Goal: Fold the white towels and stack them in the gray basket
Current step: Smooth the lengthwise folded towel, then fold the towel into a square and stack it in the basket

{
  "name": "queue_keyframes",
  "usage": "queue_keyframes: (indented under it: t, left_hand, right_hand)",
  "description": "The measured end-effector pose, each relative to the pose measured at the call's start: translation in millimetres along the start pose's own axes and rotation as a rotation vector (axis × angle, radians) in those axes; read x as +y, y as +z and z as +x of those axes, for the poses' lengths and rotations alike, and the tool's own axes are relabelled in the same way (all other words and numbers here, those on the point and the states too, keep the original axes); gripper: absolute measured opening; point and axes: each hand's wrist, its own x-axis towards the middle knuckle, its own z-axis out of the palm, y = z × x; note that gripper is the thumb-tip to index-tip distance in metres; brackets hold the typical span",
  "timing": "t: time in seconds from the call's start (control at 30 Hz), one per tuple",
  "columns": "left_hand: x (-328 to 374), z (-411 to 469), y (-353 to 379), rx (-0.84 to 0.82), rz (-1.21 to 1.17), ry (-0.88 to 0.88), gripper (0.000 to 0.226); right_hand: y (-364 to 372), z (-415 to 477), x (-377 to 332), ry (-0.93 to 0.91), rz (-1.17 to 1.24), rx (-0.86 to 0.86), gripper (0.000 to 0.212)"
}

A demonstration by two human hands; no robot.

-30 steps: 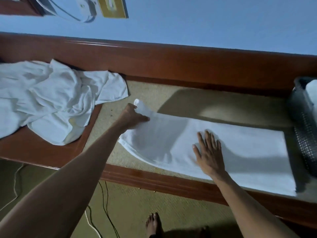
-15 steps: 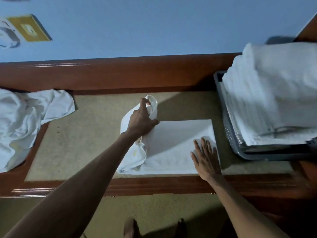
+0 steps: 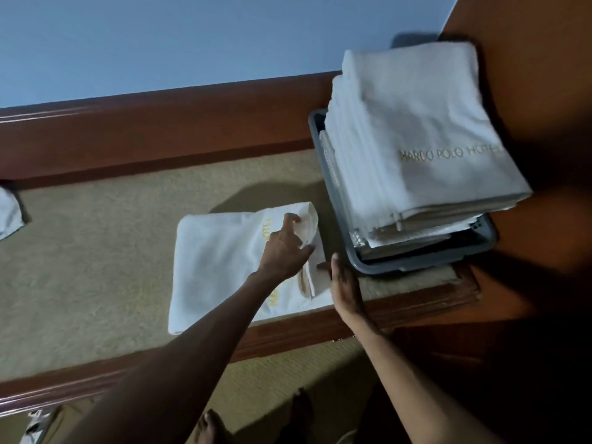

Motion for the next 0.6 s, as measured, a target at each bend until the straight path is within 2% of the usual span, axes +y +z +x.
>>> queue_keyframes:
  t: [0.07, 0.13, 0.2, 0.3, 0.37, 0.47, 0.53, 0.6]
  left_hand:
    - [-6.1, -0.2, -1.1, 0.017, -0.035, -0.052, 0.03]
    - [-14.2, 2.2, -11.5, 0.064, -0.043, -0.076, 0.019]
    - [-23.0, 5.3, -29.2, 0.108, -0.018, -0.104, 0.017]
    - [-36.8, 5.9, -59.8, 0.182, 0.055, -0.156, 0.018]
    - [-49.1, 2.9, -78.0, 0.267, 0.092, -0.198, 0.021]
    - [-74.8, -5.3, -97.4, 0.43, 0.178, -0.206, 0.028]
    - [-94.5, -11.6, -107.9, 0.488, 0.313, -0.254, 0.044]
    - [-115.8, -19.4, -119.3, 0.441, 0.276, -0.402, 0.069]
  right_hand:
    - [1.8, 1.7, -6.7, 0.079, 0.002, -0.03, 0.049]
    - [6.0, 5.5, -4.7, 0.121, -0.128, -0.073, 0.061]
    - [7.5, 8.2, -0.8, 0.121, -0.375, -0.049, 0.061]
    - [7.2, 7.7, -5.7, 0.074, -0.604, -0.145, 0.068]
    - [6.5, 8.3, -12.7, 0.128, -0.598, -0.186, 0.071]
    - [9.0, 9.0, -16.1, 0.136, -0.55, -0.155, 0.063]
    - [9.7, 9.1, -17.3, 0.142, -0.511, -0.137, 0.059]
    - [10.9, 8.6, -17.5, 0.157, -0.495, -0.123, 0.053]
